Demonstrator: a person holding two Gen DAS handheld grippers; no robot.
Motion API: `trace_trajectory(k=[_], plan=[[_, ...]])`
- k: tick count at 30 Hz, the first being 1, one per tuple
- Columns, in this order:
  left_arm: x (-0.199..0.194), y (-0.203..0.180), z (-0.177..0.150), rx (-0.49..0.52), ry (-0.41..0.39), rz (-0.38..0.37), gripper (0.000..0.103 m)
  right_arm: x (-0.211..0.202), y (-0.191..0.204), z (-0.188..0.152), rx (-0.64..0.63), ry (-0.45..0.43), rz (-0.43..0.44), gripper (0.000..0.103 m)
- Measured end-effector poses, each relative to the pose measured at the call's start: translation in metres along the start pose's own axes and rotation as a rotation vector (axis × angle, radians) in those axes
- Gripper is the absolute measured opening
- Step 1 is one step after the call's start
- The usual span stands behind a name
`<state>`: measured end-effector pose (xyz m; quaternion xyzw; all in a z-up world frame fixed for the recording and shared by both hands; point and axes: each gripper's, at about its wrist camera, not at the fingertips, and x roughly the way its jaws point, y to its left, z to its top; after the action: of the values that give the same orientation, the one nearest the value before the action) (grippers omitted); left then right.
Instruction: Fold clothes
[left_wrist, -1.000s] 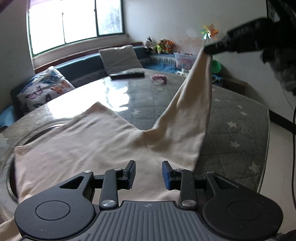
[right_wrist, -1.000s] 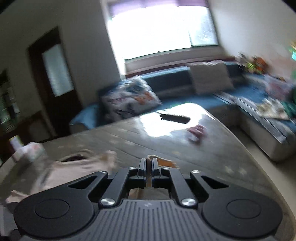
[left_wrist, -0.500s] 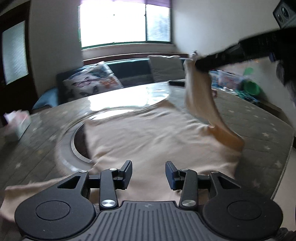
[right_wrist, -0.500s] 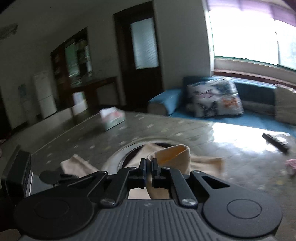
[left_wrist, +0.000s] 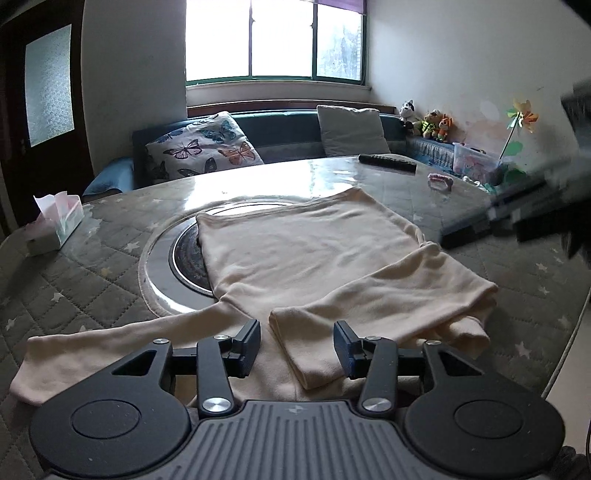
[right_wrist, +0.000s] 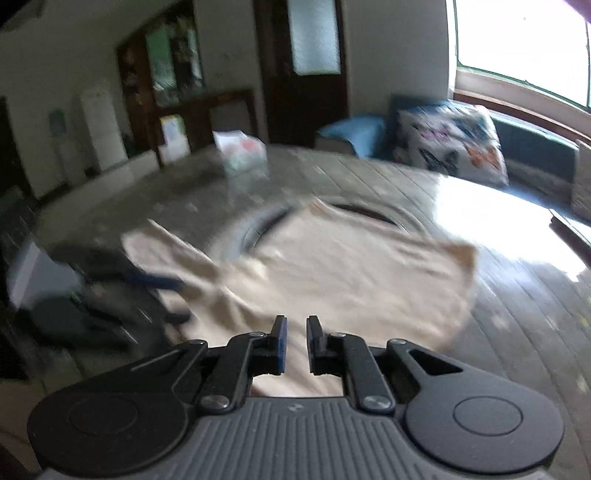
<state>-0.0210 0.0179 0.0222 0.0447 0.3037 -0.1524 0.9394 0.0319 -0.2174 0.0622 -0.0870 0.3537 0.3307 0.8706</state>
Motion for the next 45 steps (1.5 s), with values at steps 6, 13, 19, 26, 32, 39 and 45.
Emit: trace_trajectory(k=[6,13,19,26,32,39,45], plan=[[0.022,0.0,0.004,-0.004,0.038,0.0,0.046,0.007,-0.028,-0.038,0.063,0.098,-0.065,0.011],[0.046,0.002,0.011,-0.001,0.075,0.024,0.045,0.001,-0.052,-0.04,0.101,0.064,-0.097,0.015],[0.054,0.003,0.009,0.004,0.101,0.022,0.029,0.019,-0.074,-0.03,0.144,0.021,-0.143,0.019],[0.048,0.007,0.015,0.004,0.078,0.025,0.009,0.039,-0.067,-0.02,0.016,0.02,-0.118,0.019],[0.037,0.002,0.026,0.024,0.025,0.016,0.007,0.044,-0.067,-0.017,-0.105,0.036,-0.081,0.019],[0.035,0.001,0.031,0.028,0.008,0.015,0.007,0.05,-0.073,-0.017,-0.152,0.067,-0.044,0.017],[0.049,0.004,0.028,0.013,0.045,0.035,0.007,0.039,-0.075,-0.018,-0.154,0.068,-0.091,0.001]])
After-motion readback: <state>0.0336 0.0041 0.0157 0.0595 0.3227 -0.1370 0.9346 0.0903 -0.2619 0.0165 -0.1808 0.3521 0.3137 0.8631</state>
